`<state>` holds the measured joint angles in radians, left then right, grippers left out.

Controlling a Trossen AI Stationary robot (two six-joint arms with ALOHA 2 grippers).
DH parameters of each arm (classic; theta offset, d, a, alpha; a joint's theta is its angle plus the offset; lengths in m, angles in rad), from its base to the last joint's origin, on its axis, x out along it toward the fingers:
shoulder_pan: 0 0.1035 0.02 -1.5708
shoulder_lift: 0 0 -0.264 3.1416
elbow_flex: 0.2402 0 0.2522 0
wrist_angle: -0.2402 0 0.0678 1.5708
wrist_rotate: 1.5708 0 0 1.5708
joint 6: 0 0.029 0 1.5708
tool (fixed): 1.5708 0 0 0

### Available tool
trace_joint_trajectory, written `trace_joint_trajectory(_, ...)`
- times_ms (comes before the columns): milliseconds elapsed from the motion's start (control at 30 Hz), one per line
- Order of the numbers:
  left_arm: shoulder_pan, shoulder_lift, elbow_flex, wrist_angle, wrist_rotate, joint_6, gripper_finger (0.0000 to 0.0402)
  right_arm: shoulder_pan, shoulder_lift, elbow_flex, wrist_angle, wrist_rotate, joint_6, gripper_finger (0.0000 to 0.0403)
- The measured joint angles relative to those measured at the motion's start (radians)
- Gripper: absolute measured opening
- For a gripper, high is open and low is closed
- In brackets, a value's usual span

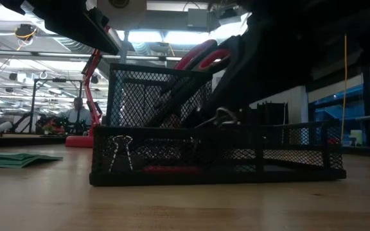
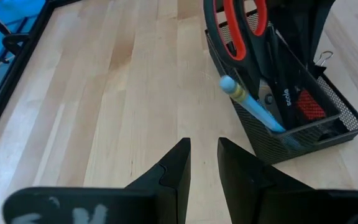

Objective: Pick and place office supplies into organizer
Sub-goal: Put the black binder clip into the black desk organizer

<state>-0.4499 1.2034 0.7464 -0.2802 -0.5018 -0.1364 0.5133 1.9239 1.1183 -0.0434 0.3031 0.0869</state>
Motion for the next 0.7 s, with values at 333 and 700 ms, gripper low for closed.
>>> trace_joint_trajectory(333, 0.0, 0.0, 0.0, 0.0, 0.003, 0.0, 0.0075, 0.002, 0.025, 0.001, 0.021, 0.05, -0.014, 0.0014)
trace_joint_trajectory(700, 0.0, 0.0, 0.0, 0.0, 0.003, 0.0, 0.0075, 0.003, 0.025, 0.0, 0.024, 0.051, -0.013, 0.0014)
